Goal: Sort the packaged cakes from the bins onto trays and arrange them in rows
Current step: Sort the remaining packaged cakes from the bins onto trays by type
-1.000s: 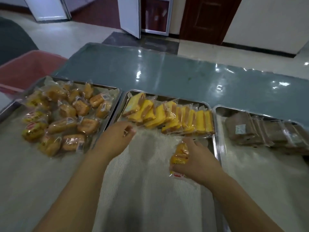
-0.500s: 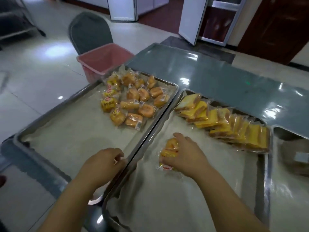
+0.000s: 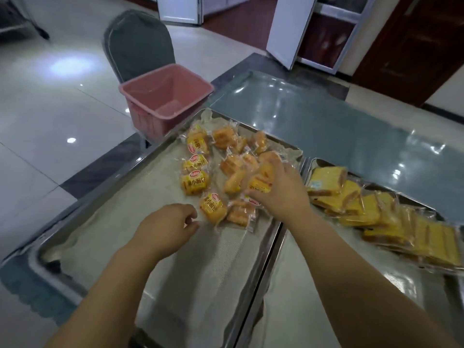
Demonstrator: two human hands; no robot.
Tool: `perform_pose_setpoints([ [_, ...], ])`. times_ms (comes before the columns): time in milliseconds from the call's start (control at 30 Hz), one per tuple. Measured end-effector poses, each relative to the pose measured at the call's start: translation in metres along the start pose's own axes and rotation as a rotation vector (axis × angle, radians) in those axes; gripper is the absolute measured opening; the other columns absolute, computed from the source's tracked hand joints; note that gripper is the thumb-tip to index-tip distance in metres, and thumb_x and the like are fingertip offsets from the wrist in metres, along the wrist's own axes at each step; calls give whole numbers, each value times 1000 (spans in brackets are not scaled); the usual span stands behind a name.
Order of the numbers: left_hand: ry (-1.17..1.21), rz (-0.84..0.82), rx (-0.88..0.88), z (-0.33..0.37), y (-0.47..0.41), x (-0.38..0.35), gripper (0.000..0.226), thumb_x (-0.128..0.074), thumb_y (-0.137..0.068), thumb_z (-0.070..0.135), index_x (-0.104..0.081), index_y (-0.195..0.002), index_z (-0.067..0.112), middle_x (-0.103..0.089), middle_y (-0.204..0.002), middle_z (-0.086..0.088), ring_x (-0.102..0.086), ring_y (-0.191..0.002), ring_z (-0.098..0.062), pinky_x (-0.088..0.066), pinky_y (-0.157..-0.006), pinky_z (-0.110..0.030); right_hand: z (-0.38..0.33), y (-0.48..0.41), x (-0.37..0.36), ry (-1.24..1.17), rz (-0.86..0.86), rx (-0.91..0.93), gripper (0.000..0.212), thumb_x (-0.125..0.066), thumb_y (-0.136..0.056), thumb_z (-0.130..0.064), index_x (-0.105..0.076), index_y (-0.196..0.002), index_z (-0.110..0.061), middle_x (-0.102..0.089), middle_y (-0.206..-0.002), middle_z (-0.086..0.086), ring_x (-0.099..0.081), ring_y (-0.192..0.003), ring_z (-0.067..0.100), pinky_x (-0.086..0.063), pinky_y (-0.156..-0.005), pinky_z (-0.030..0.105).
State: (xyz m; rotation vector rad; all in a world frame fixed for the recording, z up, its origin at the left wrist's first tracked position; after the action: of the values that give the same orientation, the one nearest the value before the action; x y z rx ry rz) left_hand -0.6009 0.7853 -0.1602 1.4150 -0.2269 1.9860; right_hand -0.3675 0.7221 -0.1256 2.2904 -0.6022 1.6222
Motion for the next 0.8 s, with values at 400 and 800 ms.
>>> perform_pose_setpoints([
  [400, -22, -93, -113, 12, -21, -3, 21, -50, -91, 47, -60, -99, 30, -60, -97, 9, -56, -85, -10, -53, -77, -36, 13, -6, -6, 115, -295, -54, 121, -71, -71, -60, 17, -149, -29, 17, -159, 3, 6, -146, 34, -12, -115, 53],
  [800, -127, -20, -324, 111, 7, 1, 16, -52, -91, 44, -59, -95, 30, -61, -92, 8, -58, -85, -13, -53, -72, -35, 74, 102, 75, 107, -354, -148, 63, -61, -85, -52, -44, -137, -22, -53, -133, 2, -52, -116, 21, -46, -93, 34],
])
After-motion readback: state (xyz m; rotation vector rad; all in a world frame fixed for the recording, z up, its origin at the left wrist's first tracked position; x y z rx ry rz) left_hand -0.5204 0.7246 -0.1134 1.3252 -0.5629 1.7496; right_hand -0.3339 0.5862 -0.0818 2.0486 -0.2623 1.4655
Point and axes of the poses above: each hand's wrist, its own y-axis away from the middle knuckle, its own x-axis out of the back of the hand, z = x × y, the point moved 4 cm from there along -y, towards the middle knuckle
